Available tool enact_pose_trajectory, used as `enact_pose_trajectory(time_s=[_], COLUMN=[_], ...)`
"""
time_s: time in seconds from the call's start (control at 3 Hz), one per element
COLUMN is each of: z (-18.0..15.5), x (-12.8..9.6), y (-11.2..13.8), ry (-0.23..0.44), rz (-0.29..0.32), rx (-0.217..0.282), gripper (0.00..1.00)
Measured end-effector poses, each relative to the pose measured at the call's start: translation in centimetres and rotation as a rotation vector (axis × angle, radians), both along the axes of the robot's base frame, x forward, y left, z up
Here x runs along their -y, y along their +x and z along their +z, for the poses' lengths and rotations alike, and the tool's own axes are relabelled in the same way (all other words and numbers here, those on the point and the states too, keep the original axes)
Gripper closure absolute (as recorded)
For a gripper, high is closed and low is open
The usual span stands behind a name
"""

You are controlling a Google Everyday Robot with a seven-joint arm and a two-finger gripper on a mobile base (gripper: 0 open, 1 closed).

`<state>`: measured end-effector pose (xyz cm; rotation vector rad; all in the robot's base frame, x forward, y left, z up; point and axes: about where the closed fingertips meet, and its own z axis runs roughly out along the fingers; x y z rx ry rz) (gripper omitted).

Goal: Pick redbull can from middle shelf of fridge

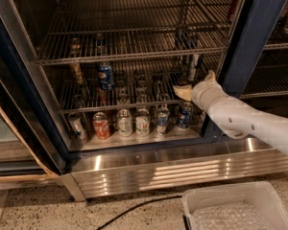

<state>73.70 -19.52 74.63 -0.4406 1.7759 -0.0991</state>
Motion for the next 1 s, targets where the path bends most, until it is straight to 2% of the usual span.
enact_pose_trajectory(time_s=[1.0], z=[0.11], x=[-0.46], y=[0.5], ry=[0.009], rz=[0.001], rx=[0.012], gripper=[0.29])
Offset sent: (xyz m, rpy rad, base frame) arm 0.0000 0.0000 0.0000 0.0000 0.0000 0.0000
